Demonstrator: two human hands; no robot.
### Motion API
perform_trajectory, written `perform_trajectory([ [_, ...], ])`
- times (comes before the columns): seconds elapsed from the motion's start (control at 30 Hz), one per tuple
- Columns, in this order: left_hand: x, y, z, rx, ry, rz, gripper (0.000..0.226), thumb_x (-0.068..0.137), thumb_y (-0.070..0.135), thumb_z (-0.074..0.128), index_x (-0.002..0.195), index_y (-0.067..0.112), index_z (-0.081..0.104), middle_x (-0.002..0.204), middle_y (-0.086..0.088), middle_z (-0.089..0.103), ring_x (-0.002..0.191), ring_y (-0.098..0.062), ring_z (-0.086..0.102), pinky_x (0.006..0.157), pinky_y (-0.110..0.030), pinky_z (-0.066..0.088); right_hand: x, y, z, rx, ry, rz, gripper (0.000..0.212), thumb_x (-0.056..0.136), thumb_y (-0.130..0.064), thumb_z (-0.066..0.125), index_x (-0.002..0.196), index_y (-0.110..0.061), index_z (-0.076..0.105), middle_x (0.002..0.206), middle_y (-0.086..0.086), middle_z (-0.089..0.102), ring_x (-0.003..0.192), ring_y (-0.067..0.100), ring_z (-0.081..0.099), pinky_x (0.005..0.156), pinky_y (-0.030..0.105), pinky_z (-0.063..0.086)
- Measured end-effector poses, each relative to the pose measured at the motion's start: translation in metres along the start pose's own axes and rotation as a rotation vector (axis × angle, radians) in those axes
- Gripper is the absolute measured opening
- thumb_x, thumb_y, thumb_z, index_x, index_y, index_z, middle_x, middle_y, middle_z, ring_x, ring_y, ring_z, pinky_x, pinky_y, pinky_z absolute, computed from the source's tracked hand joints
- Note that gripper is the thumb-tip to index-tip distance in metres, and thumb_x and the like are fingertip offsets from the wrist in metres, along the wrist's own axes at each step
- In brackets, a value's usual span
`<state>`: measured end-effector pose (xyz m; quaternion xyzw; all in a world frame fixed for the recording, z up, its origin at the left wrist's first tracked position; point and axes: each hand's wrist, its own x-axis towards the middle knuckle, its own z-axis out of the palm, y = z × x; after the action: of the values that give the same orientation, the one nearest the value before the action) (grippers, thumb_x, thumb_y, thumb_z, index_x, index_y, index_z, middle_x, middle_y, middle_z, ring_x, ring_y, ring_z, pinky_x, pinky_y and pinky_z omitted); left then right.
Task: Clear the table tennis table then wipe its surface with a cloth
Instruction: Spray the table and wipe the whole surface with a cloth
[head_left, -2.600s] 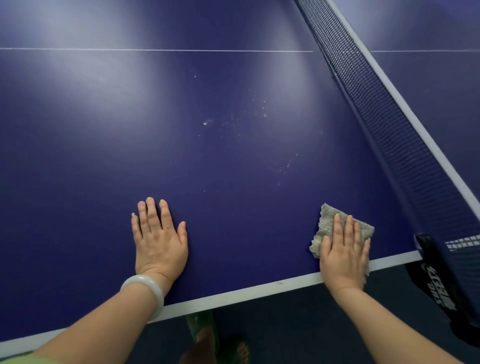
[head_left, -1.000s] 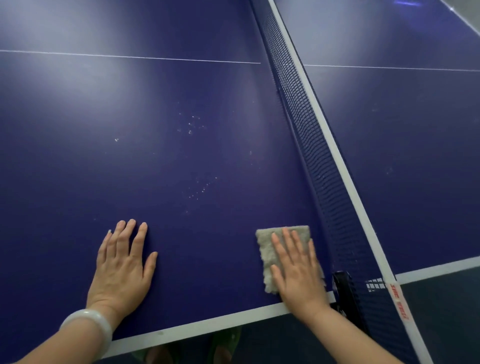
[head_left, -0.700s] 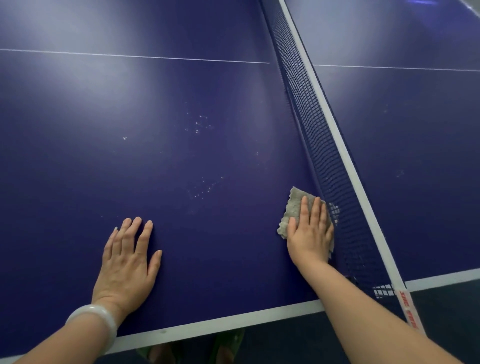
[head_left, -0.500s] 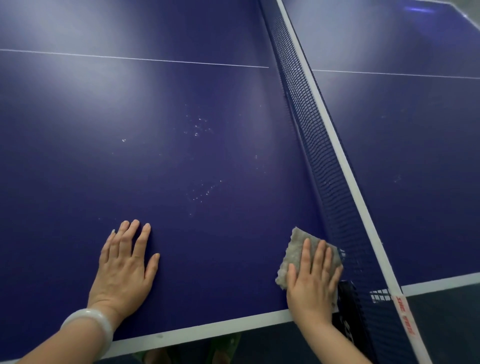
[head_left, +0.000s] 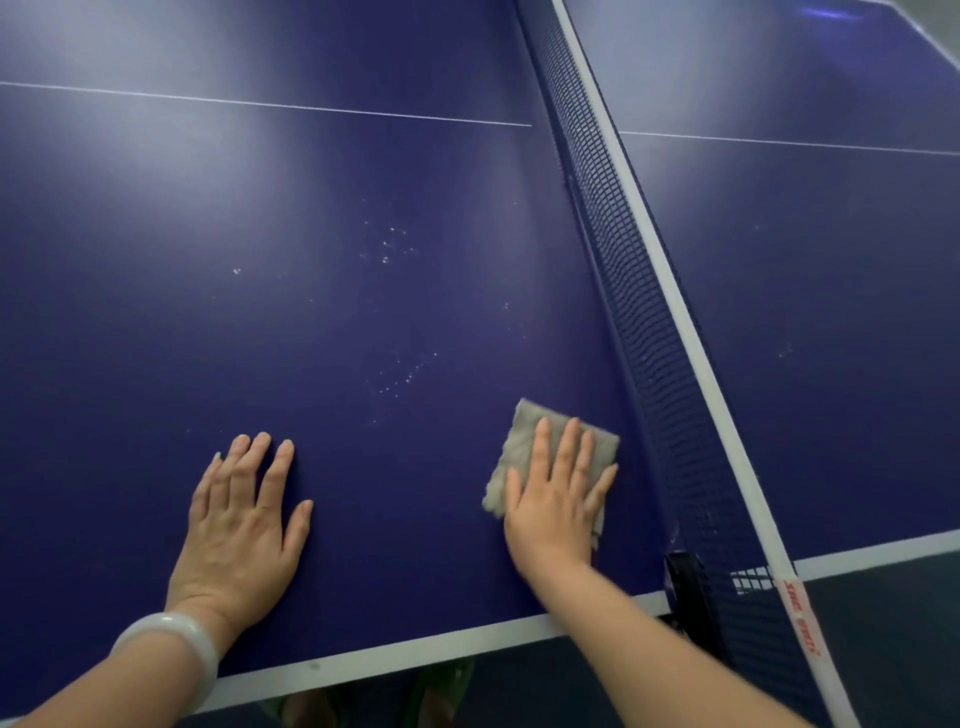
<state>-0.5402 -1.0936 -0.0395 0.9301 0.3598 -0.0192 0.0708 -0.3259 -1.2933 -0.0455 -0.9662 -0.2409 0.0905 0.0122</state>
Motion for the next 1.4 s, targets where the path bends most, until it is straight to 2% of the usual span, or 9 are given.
perform_trajectory([
  [0.17,0.001,-0.002,0.002,0.02,-0.003,0.005,0.07,0.092,0.049,0.024,0.146,0.007,0.037,0.151,-0.016,0.031,0.144,-0.032,0.022,0.121,-0.043,0.007,-0.048,0.042,0.009,-0.076,-0.004,-0.334,0.068,0.095,-0.045,0.027,0.155,-0.017,0.015,0.162,0.013,0.009,0.15,0.03,0.008,0.115,0.06,0.013],
  [0.4,0.0,0.0,-0.001,0.045,-0.016,-0.004,0.069,0.092,0.049,0.025,0.146,0.009,0.036,0.15,-0.015,0.031,0.144,-0.032,0.023,0.12,-0.042,0.007,0.047,0.032,-0.011,0.05,-0.007,0.24,0.066,0.099,-0.046,0.018,0.155,-0.021,-0.005,0.162,0.012,-0.012,0.149,0.029,-0.013,0.118,0.059,0.0],
  [0.47,0.0,0.0,-0.001,0.047,-0.022,-0.008,0.069,0.092,0.05,0.024,0.147,0.01,0.036,0.151,-0.014,0.031,0.144,-0.031,0.023,0.12,-0.042,0.007,0.048,0.006,-0.01,0.051,-0.005,0.197,0.067,0.099,-0.045,0.02,0.155,-0.019,-0.005,0.161,0.014,-0.011,0.149,0.031,-0.012,0.117,0.06,-0.002],
  [0.6,0.0,-0.001,-0.001,0.042,-0.016,0.001,0.068,0.092,0.049,0.025,0.146,0.01,0.036,0.151,-0.014,0.031,0.144,-0.031,0.023,0.12,-0.04,0.004,0.0,0.003,0.005,-0.074,0.01,-0.169,0.07,0.095,-0.048,0.018,0.155,-0.014,0.008,0.161,0.019,0.005,0.149,0.035,0.003,0.117,0.059,0.002],
  [0.73,0.0,-0.001,-0.002,0.007,-0.016,-0.001,0.069,0.091,0.05,0.026,0.146,0.009,0.037,0.151,-0.015,0.031,0.144,-0.032,0.021,0.121,-0.035,-0.004,-0.01,0.044,-0.01,-0.211,-0.076,0.081,0.075,0.092,-0.053,-0.001,0.153,-0.009,-0.007,0.158,0.027,-0.001,0.147,0.042,-0.001,0.117,0.058,-0.006],
  [0.9,0.001,0.0,0.0,-0.024,-0.003,-0.007,0.072,0.089,0.052,0.025,0.146,0.009,0.037,0.151,-0.015,0.03,0.144,-0.033,0.019,0.12,-0.032,-0.007,-0.002,0.056,-0.027,-0.102,-0.133,0.309,0.074,0.1,-0.048,0.015,0.151,-0.002,-0.014,0.158,0.027,-0.01,0.148,0.036,-0.011,0.12,0.049,-0.006],
  [1.03,0.001,-0.001,0.001,-0.015,-0.003,-0.023,0.072,0.089,0.052,0.024,0.146,0.009,0.037,0.15,-0.016,0.029,0.144,-0.034,0.019,0.119,-0.029,-0.01,-0.005,0.048,-0.022,0.04,-0.097,0.431,0.074,0.1,-0.05,0.018,0.153,-0.009,-0.015,0.161,0.02,0.0,0.148,0.036,0.006,0.118,0.053,0.009],
  [1.2,0.001,0.0,0.0,-0.009,-0.018,-0.025,0.071,0.089,0.051,0.025,0.146,0.009,0.035,0.15,-0.017,0.028,0.144,-0.034,0.018,0.119,-0.028,-0.012,-0.013,0.04,-0.019,0.069,-0.094,0.479,0.074,0.1,-0.05,0.019,0.152,-0.011,-0.015,0.16,0.022,-0.007,0.148,0.038,-0.003,0.118,0.059,0.003],
  [1.4,0.0,0.001,-0.002,-0.023,-0.007,-0.023,0.071,0.09,0.052,0.022,0.146,0.009,0.035,0.151,-0.018,0.028,0.144,-0.034,0.018,0.117,-0.026,-0.016,-0.031,0.038,-0.012,0.022,-0.083,0.344,0.073,0.1,-0.05,0.018,0.151,-0.013,-0.019,0.157,0.022,-0.021,0.146,0.036,-0.02,0.118,0.058,-0.006],
])
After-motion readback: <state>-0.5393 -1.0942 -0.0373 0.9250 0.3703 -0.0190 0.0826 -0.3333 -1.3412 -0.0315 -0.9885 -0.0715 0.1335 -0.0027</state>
